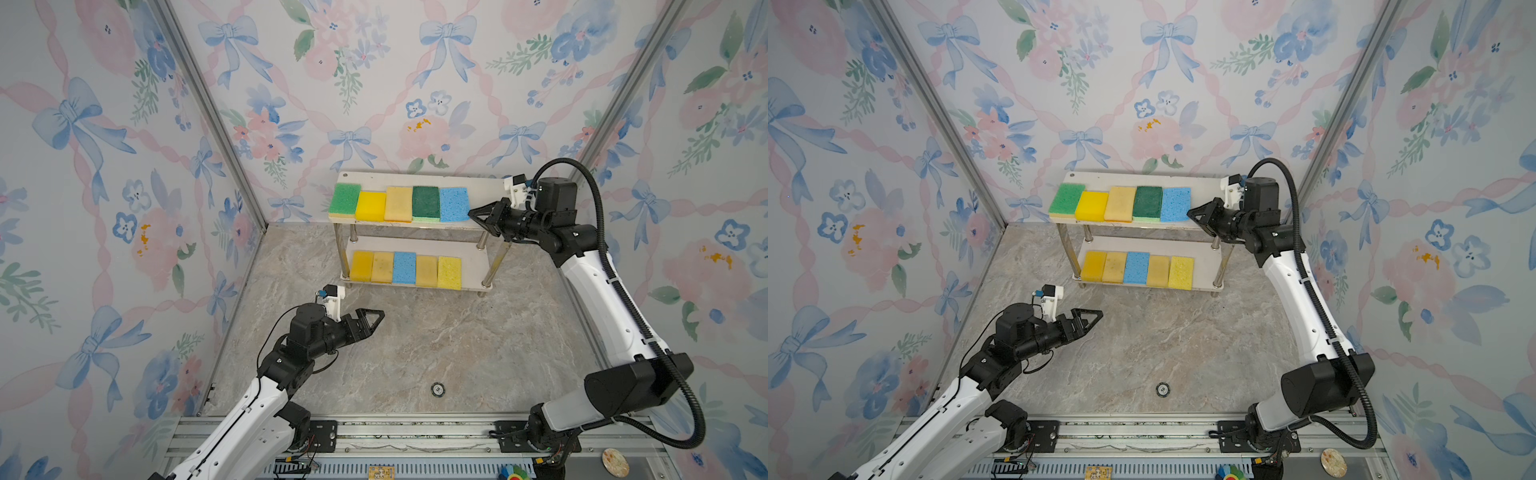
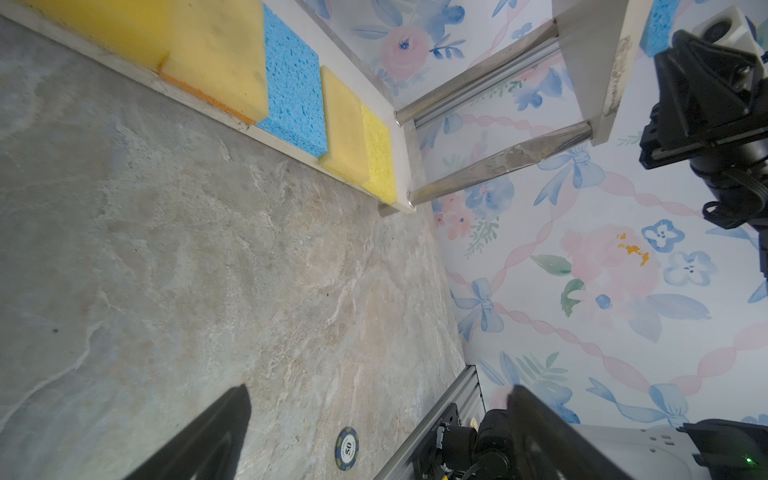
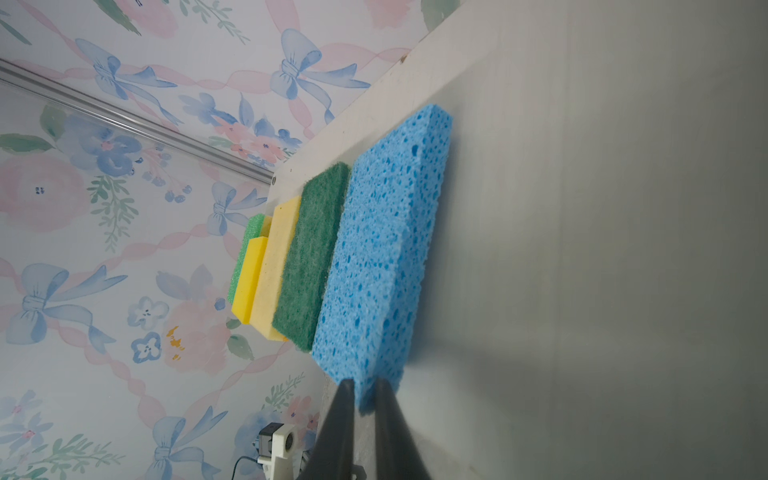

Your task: Place and organize the cleaning sponges onto the shelf

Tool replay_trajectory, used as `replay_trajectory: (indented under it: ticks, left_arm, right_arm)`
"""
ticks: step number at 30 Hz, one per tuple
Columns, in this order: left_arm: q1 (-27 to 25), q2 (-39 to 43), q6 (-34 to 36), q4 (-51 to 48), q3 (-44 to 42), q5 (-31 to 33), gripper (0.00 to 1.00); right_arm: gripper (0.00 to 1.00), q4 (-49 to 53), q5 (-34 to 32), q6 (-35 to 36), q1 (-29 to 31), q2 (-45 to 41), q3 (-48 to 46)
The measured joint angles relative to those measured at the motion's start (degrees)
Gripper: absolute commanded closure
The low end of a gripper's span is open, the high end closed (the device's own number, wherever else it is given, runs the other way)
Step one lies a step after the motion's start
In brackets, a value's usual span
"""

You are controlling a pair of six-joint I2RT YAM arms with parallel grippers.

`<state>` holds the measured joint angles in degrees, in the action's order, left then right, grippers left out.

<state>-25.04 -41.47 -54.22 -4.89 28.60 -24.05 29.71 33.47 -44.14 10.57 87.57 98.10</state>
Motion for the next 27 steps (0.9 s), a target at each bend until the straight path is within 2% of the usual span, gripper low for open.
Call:
replay_trajectory:
  ticks: [11,19,27]
  left_arm:
    - [0.0,-0.5,0.0,0.0,0.0,0.0,0.02]
    - [0.0,-0.7,0.0,0.0,0.0,0.0,0.02]
    - [0.0,-0.6,0.0,0.0,0.0,0.0,0.02]
  right_arm:
    - [0.76,0.0,0.0,0.0,0.0,0.0,-0.6]
    - [0.61,0.0,0.0,0.0,-0.1,0.0,-0.7]
    - [0.52,0.0,0.5,0.2,-1.5,-0.2,-1.2]
